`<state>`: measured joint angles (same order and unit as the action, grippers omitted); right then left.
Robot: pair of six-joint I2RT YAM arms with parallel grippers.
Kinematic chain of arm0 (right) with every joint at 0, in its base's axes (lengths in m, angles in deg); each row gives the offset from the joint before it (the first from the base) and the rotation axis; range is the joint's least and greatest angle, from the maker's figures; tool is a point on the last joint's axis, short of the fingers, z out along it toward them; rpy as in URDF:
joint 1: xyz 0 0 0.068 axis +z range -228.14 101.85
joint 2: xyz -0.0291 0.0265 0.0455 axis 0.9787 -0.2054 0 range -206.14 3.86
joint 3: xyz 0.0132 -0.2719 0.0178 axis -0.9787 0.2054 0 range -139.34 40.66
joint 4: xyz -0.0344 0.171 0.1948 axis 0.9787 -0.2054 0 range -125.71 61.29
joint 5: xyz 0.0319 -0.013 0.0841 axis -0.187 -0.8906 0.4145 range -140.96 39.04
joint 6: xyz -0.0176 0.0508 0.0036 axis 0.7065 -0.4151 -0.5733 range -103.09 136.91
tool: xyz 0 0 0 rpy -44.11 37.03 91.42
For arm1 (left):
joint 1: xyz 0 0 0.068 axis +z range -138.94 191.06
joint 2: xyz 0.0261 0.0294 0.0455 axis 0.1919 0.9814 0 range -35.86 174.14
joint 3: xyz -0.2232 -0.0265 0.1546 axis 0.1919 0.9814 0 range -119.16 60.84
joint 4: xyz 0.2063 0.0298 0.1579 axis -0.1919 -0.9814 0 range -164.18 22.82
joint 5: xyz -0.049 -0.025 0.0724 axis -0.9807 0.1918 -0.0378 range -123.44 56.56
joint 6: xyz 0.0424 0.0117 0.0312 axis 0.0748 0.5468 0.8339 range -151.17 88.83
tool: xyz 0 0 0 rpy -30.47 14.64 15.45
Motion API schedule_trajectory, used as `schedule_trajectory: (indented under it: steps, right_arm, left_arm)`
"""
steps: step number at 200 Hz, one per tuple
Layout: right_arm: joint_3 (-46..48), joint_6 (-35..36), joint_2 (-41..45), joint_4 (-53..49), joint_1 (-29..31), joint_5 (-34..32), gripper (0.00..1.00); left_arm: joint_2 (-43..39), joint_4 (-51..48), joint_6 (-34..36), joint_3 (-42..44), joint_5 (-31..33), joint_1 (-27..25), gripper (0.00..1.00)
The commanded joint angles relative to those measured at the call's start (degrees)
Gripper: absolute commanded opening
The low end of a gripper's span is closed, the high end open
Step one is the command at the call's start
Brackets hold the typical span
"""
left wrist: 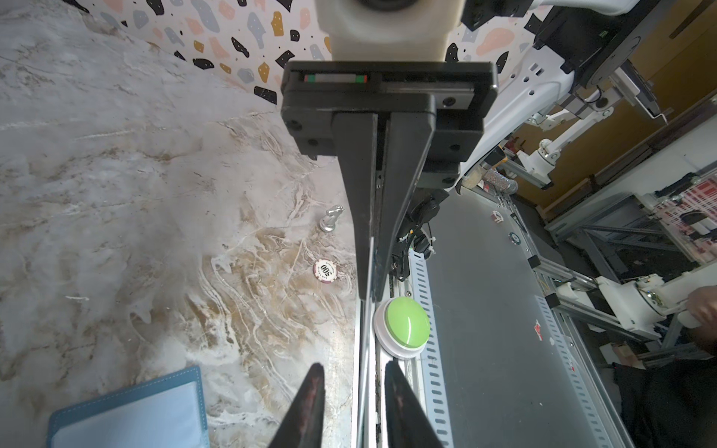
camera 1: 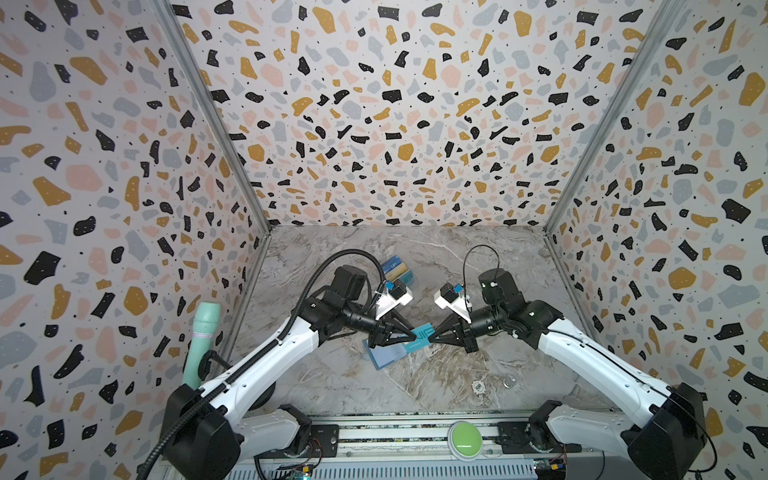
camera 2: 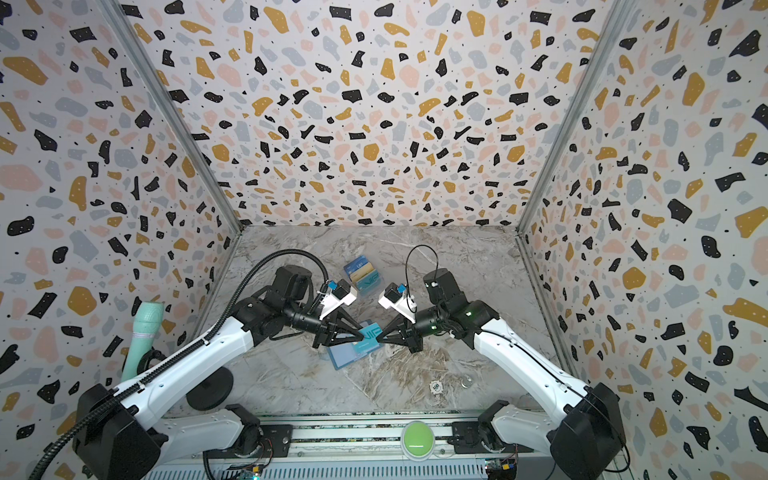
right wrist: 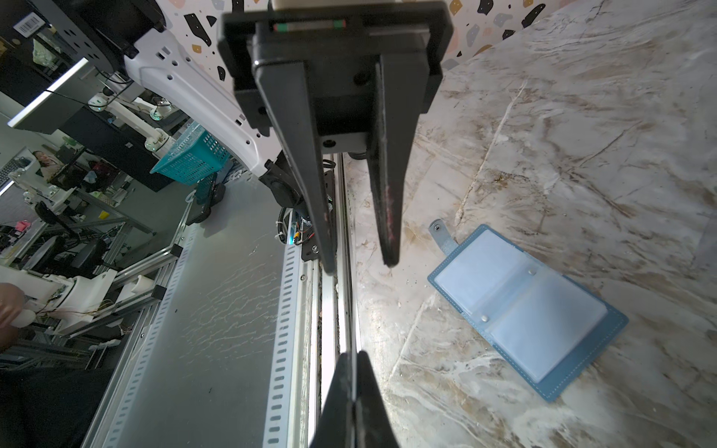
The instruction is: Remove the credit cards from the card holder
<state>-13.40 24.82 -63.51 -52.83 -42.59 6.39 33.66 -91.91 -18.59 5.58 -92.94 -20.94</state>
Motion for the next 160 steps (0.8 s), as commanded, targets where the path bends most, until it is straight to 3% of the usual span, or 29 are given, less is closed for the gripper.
schedule_trajectory:
  steps: [1, 41, 87, 106, 146, 160]
  right_arm:
    - [-2.0, 1.2, -0.4, -1.3, 0.3, 0.0, 0.00]
    - [-1.8, 0.0, -0.5, 0.6, 0.2, -2.6, 0.00]
    - [-0.8, -1.7, 0.9, 3.2, 0.0, -4.4, 0.00]
    - [-0.2, -2.5, 1.7, 4.2, -0.3, -5.6, 0.00]
    - [1.3, -4.4, 3.2, 6.5, -1.7, -7.3, 0.16]
    - [1.7, -5.1, 3.8, 7.0, -2.3, -8.7, 0.34]
  left_arm:
    - [0.0, -0.3, 1.8, -0.5, -1.1, -0.2, 0.26]
    - [0.4, -0.9, 2.4, -0.5, -1.2, -0.3, 0.14]
    - [1.0, -2.4, 3.9, -1.0, -0.9, -0.3, 0.11]
    - [1.1, -2.4, 3.9, -1.2, -0.6, -0.3, 0.02]
    - [0.9, -2.2, 3.9, -1.8, 2.2, -0.3, 0.00]
    - [0.7, -1.4, 3.2, -2.1, 3.9, -0.2, 0.00]
